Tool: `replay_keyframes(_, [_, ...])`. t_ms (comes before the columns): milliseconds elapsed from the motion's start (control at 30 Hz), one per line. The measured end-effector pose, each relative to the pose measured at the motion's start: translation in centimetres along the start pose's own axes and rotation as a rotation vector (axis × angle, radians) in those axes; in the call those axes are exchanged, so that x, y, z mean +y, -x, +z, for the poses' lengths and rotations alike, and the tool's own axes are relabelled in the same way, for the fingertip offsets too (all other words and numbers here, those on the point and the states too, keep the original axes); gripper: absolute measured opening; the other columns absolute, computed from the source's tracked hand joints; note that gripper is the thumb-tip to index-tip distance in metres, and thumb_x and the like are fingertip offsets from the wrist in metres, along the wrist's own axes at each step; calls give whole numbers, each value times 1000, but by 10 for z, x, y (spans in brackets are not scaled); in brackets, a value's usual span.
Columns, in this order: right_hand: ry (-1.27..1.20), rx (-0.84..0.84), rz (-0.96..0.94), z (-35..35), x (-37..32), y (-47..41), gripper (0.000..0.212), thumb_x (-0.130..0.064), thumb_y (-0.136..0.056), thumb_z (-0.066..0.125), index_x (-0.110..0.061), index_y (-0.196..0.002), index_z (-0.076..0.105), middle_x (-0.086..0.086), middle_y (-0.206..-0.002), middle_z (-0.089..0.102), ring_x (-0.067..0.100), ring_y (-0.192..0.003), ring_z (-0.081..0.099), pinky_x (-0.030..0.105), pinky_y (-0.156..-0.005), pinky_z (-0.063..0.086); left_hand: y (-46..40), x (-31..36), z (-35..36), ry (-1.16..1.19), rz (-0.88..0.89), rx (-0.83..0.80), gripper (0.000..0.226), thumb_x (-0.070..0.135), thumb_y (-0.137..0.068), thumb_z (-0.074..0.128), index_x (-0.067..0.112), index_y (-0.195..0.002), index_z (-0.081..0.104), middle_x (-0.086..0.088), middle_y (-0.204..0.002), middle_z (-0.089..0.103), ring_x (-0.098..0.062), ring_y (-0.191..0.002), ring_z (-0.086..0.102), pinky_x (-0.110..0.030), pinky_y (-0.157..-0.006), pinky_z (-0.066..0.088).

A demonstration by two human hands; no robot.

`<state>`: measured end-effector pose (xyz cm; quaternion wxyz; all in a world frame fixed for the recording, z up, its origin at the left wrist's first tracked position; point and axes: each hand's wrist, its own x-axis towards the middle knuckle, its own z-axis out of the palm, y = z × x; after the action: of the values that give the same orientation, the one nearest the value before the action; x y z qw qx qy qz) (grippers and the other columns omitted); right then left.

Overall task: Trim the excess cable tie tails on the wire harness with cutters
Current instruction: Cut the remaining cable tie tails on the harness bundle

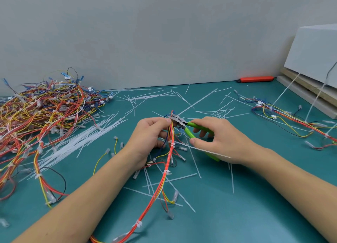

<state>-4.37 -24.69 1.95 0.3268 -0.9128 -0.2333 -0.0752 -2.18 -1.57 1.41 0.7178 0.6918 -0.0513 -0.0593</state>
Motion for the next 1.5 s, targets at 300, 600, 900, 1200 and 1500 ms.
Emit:
replay_keyframes(300, [12, -10, -4, 1, -6, -1, 42, -62, -87, 57, -22, -95, 68, -6, -84, 62, 15, -72, 56, 39, -70, 51, 1, 0, 0, 34, -29, 22, 24, 20, -99, 61, 1, -103, 76, -3, -74, 69, -14, -58, 58, -33, -59, 44])
replay_keyframes(600, [-209, 46, 35, 0, -9, -3, 35, -43, -90, 62, -9, -89, 68, -3, -66, 42, 9, -60, 34, 26, -56, 31, 1, 3, 0, 79, -38, 1, 25, 21, -100, 60, 13, -91, 81, -6, -76, 71, -17, -60, 61, -36, -64, 44])
replay_keyframes(900, [-690, 165, 326, -6, -7, -7, 34, -46, -79, 69, -18, -95, 79, 9, -86, 73, 18, -72, 61, 38, -67, 56, 3, 5, -1, 15, -40, 52, 22, 28, -97, 66, 11, -102, 80, -17, -88, 71, -19, -69, 54, -34, -63, 45])
replay_keyframes(1200, [-1029, -304, 377, -7, -21, -2, 38, -38, -84, 59, -10, -110, 58, 20, -107, 75, 26, -81, 68, 31, -63, 48, 3, 8, -5, -300, 149, 189, 25, 40, -93, 71, 19, -81, 73, 7, -65, 69, -3, -47, 51, -27, -59, 40])
replay_keyframes(1500, [-1166, -544, 435, -15, -20, 0, 45, -47, -79, 61, -14, -110, 62, 19, -124, 71, 30, -87, 71, 31, -66, 55, 14, 18, -4, -531, 181, 58, 59, 70, -70, 78, 13, -68, 59, 2, -51, 46, -17, -44, 39, -31, -49, 35])
